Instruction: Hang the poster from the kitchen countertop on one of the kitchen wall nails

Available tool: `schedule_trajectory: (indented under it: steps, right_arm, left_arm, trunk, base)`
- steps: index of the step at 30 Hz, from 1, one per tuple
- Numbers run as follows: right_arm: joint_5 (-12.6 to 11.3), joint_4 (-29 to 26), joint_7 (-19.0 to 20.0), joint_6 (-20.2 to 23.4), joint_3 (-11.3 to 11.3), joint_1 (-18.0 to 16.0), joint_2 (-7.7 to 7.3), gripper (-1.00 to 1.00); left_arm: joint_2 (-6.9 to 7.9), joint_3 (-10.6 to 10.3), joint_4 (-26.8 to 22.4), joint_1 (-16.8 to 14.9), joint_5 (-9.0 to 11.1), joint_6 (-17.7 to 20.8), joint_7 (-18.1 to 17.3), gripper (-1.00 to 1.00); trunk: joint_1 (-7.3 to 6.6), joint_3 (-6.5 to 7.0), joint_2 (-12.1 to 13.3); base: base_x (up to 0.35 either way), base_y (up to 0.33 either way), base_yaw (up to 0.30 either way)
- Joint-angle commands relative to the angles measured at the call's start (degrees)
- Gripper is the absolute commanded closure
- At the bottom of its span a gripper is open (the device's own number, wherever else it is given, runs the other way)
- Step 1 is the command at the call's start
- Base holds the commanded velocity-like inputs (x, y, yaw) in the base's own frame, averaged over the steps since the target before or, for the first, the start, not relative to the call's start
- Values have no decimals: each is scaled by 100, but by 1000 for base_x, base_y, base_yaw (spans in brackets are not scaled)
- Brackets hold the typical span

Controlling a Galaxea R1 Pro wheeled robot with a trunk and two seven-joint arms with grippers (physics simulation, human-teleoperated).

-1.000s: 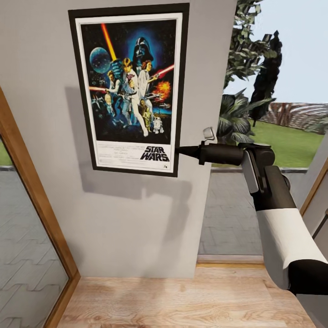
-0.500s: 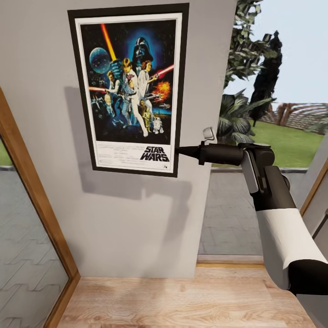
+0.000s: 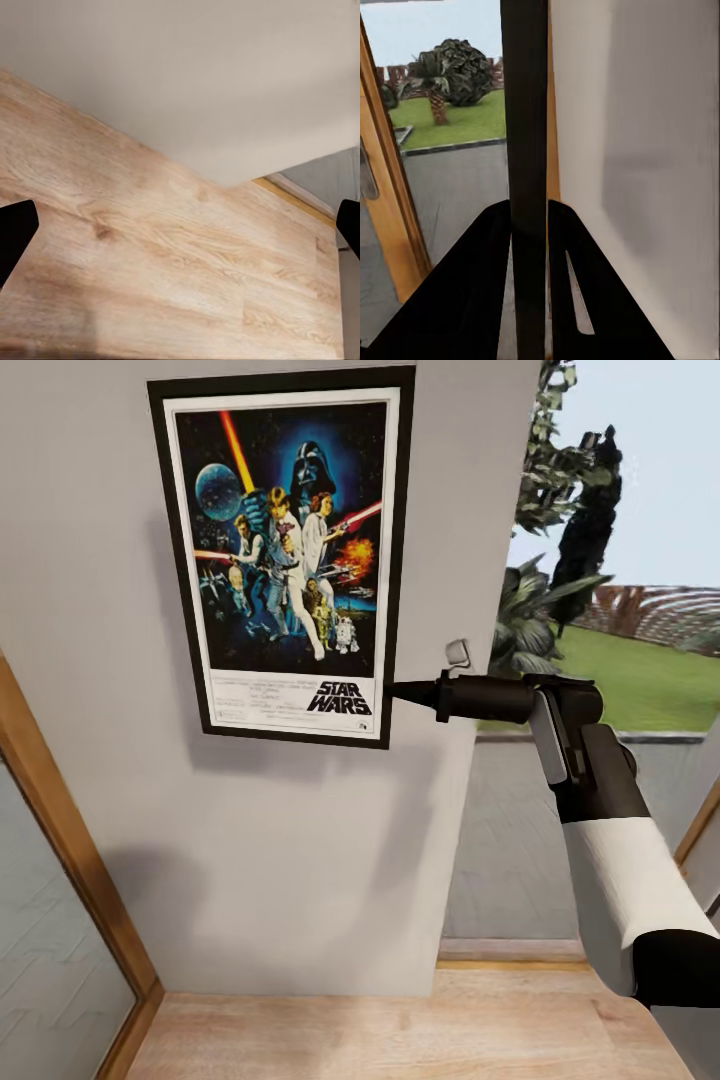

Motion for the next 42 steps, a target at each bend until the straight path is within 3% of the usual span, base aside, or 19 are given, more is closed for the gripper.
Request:
schedule_trajectory:
  steps: [1, 9, 42]
  right_arm:
    - [-42, 2, 3, 51, 7, -7, -5, 100]
    - [-42, 2, 3, 51, 7, -7, -5, 100]
    - [-41, 2, 1, 43, 5, 2, -5, 100]
  left_arm:
    - [1, -48, 5, -6, 33, -39, -10, -100]
    - [2, -48, 5, -6, 33, -39, -10, -100]
    - [8, -48, 5, -6, 33, -39, -10, -100]
  trunk:
    - [7, -14, -13]
    - [7, -14, -13]
    - [7, -14, -13]
  base:
    - [325, 0, 0]
    - [184, 0, 0]
    - [18, 0, 0]
